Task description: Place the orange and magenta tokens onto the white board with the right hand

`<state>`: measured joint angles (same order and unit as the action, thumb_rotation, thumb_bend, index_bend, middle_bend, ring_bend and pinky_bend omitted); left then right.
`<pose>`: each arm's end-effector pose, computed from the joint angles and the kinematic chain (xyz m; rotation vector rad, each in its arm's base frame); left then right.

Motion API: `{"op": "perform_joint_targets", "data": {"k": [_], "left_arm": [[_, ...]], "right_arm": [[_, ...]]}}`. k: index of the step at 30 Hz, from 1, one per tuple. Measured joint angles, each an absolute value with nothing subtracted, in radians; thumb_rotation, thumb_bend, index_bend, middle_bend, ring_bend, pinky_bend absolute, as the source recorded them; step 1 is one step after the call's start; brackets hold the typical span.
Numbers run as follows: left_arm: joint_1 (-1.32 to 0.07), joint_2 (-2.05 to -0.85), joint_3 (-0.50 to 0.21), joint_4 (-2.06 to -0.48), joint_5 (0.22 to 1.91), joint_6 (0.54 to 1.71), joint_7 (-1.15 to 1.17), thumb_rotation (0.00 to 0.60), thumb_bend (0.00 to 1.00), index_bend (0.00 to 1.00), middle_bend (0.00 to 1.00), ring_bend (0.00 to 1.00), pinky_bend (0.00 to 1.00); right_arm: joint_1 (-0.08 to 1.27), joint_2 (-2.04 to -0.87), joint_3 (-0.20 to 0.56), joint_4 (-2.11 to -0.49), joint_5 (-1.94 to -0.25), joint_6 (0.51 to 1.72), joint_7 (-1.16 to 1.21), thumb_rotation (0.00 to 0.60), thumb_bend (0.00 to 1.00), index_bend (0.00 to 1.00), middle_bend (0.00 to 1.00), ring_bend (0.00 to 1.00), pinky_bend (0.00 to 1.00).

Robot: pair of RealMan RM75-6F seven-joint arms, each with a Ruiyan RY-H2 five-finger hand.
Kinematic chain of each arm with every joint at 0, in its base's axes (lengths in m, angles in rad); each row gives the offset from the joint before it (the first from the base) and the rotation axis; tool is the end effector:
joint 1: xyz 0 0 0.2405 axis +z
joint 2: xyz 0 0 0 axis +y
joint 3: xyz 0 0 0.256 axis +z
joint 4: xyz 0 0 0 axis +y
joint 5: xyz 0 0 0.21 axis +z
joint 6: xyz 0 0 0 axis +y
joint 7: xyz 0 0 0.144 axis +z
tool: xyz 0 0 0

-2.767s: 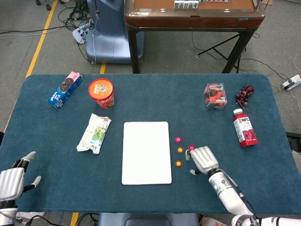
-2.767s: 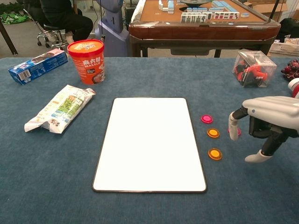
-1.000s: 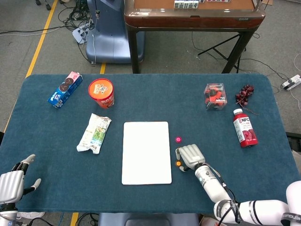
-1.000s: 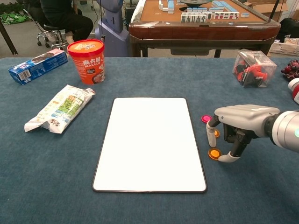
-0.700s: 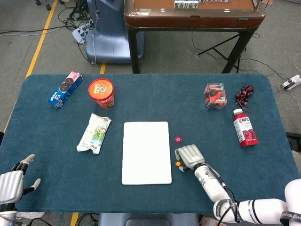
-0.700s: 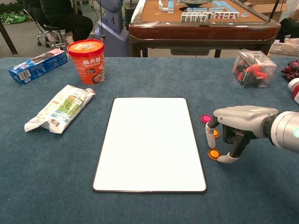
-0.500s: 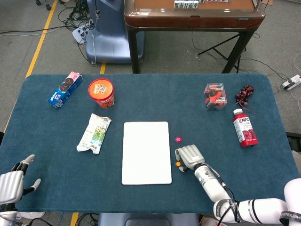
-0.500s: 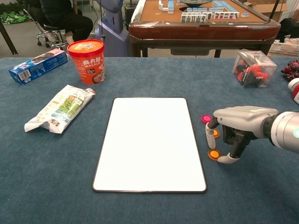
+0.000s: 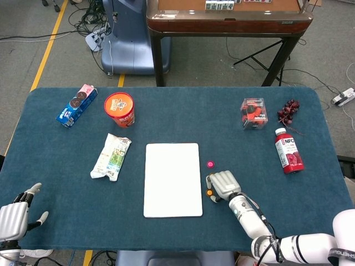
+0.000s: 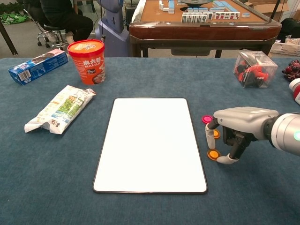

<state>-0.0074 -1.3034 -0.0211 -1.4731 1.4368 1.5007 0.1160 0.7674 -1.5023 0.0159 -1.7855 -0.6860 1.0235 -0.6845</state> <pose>-0.3415 0.1494 0.1124 -1.3207 -0.9360 -0.7485 -0.1643 -0.2733 -0.0365 1.9601 -1.1469 0.5306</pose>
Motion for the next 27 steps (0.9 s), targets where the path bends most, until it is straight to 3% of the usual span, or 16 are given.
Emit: {"op": "perform_joint_targets", "data": {"k": [13, 23, 27], "left_arm": [[-0.011, -1.304, -0.026, -1.477, 1.437, 1.498, 0.123, 0.600, 0.24, 0.20, 0.30, 0.30, 0.64], [-0.010, -1.302, -0.028, -1.480, 1.434, 1.500, 0.123, 0.600, 0.24, 0.20, 0.30, 0.30, 0.64], [-0.008, -1.301, -0.028, -1.479, 1.433, 1.501, 0.119, 0.600, 0.24, 0.20, 0.30, 0.30, 0.64]], "right_arm": [[0.771, -1.454, 0.037, -1.833, -0.717, 1.036, -0.652, 0.600, 0.30, 0.49, 1.00, 1.00, 1.00], [0.823, -1.496, 0.062, -1.871, -0.724, 1.038, -0.698, 0.600, 0.30, 0.49, 1.00, 1.00, 1.00], [0.843, -1.514, 0.069, -1.883, -0.723, 1.046, -0.721, 0.600, 0.20, 0.49, 1.00, 1.00, 1.00]]}}
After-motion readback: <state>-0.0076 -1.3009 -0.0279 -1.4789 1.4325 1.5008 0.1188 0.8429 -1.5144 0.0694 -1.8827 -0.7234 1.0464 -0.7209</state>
